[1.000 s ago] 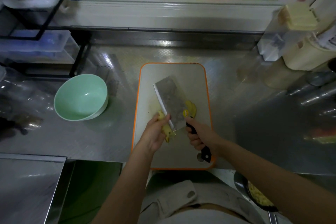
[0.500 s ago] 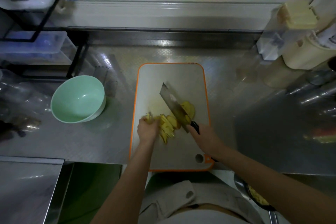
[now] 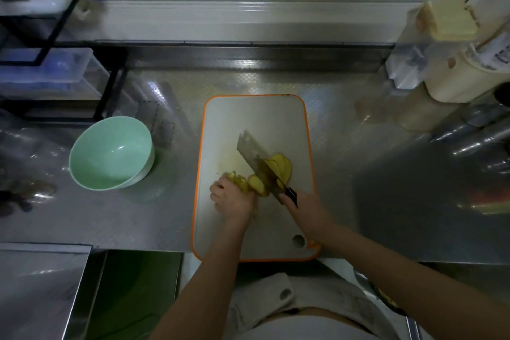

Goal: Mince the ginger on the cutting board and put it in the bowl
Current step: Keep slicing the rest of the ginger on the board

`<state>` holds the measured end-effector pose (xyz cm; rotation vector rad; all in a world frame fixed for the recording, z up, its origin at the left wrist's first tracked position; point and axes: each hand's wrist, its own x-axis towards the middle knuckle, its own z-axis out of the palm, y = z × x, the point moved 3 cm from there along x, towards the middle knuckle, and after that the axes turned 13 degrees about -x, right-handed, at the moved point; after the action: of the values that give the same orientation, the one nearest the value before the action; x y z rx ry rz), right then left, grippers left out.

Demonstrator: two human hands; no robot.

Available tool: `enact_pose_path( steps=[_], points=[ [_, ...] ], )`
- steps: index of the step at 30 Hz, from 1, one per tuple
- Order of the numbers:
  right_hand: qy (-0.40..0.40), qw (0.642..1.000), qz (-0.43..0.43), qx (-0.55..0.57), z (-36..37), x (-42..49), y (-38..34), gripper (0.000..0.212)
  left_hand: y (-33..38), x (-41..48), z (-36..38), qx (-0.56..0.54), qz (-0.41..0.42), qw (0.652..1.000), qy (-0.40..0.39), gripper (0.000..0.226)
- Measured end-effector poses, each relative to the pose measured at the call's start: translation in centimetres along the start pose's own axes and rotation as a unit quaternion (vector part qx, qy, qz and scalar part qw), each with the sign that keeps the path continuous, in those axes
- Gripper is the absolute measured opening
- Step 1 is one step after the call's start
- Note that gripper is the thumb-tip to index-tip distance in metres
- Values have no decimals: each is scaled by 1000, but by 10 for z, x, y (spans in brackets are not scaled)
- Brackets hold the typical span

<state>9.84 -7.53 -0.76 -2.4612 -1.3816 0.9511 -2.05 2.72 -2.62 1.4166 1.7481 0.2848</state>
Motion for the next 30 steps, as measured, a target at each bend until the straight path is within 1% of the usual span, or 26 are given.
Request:
enact_pose_path(
  steps=[4,6,9,12,15,18,22,25,28,30],
  points=[
    [7,1000,-5,10,-4,-2,-2,41,0,-1,0,30,27,999,-13,68],
    [-9,1000,-8,11,2,-5,-5,42,-2,-1,-1,49,42,998,-18,66],
    [-39,999,-2,10,11,-9,-8,36,-9,-2,-1,70,62,996,-12,55],
    [-54,999,-6,0,14,-9,-8,37,-14,-1,-1,95,76,993,4,45],
    [-57,998,-4,-26,12,-8,-6,35,-15,2,1,115,74,990,17,40],
    [-42,997,-10,-60,10,-8,-5,32,-16,5,2,105,79,991,29,41],
    [-8,1000,5,-27,8,-3,-2,30,-14,11,-1,31,76,996,41,39],
    [1,1000,2,-31,5,0,-3,30,-5,12,-1,8,71,997,34,46],
    [-2,1000,20,-21,8,1,-1,32,3,12,3,59,68,996,30,63],
    [-7,1000,26,-7,10,1,-1,32,5,13,6,101,78,991,27,60]
  ],
)
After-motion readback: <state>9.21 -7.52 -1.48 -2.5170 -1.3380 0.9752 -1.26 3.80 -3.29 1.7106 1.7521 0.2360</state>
